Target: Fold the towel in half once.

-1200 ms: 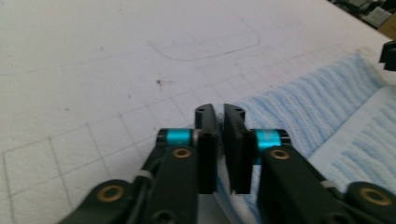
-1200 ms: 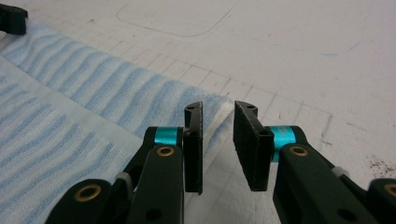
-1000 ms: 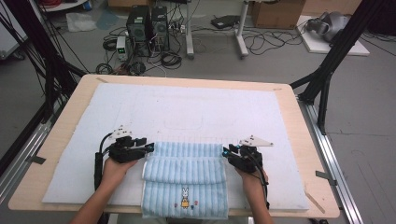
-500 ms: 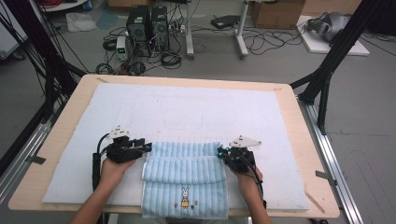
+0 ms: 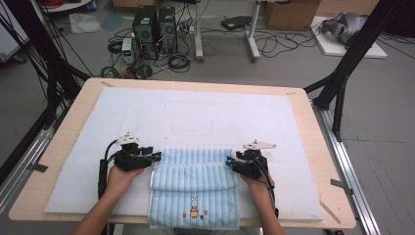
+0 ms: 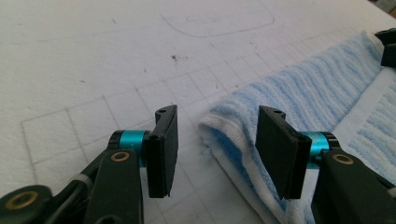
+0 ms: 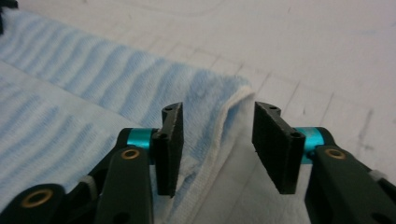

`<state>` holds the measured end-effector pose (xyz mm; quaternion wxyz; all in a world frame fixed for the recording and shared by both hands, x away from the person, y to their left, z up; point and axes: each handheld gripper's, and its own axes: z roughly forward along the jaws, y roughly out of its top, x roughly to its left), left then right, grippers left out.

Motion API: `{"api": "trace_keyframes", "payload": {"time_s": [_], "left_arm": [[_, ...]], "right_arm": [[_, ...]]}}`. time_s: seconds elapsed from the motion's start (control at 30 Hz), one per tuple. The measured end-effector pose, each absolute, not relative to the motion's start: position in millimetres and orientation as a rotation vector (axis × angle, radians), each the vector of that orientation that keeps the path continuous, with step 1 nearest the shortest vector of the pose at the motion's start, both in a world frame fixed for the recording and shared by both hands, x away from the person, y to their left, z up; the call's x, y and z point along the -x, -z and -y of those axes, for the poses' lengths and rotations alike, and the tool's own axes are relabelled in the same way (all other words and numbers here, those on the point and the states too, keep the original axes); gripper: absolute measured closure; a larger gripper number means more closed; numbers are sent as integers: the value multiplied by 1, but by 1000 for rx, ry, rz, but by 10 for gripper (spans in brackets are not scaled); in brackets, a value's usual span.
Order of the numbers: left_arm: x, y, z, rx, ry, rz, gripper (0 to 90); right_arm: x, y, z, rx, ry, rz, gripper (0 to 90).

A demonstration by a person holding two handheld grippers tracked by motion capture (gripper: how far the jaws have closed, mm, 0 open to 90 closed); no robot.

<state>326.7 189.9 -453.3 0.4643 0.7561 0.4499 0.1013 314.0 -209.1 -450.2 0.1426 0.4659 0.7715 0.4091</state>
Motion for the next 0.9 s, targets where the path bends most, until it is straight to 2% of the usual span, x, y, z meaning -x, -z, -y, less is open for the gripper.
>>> {"api": "trace_keyframes", "payload": {"time_s": [0.1, 0.13, 0.17, 0.2, 0.23, 0.3, 0.37, 0.57, 0.9], "left_arm": [[-325, 452, -181, -1931, -314, -1075, 598], [-323, 452, -177, -1965, -333, -1043, 655], [-322, 452, -175, -1982, -344, -1020, 747], [-321, 452, -173, -1994, -346, -993, 795], [-321, 451, -171, -2007, -358, -983, 837], [-322, 451, -172, -1996, -334, -1000, 853], [-326, 452, -174, -1965, -295, -1033, 859], [-351, 436, -176, -1897, -318, -1058, 862], [-400, 428, -176, -1814, -357, -1051, 861]], "right_arm": [[-314, 451, 207, -1340, -1153, -2230, 513], [-314, 451, 206, -1324, -1141, -2230, 522], [-313, 451, 205, -1318, -1141, -2239, 572], [-313, 451, 205, -1313, -1164, -2253, 641], [-313, 452, 205, -1307, -1170, -2264, 665], [-314, 452, 205, -1299, -1192, -2290, 824], [-314, 451, 204, -1296, -1192, -2316, 855], [-326, 441, 203, -1269, -1183, -2276, 861], [-378, 422, 206, -1321, -1213, -2160, 861]]}}
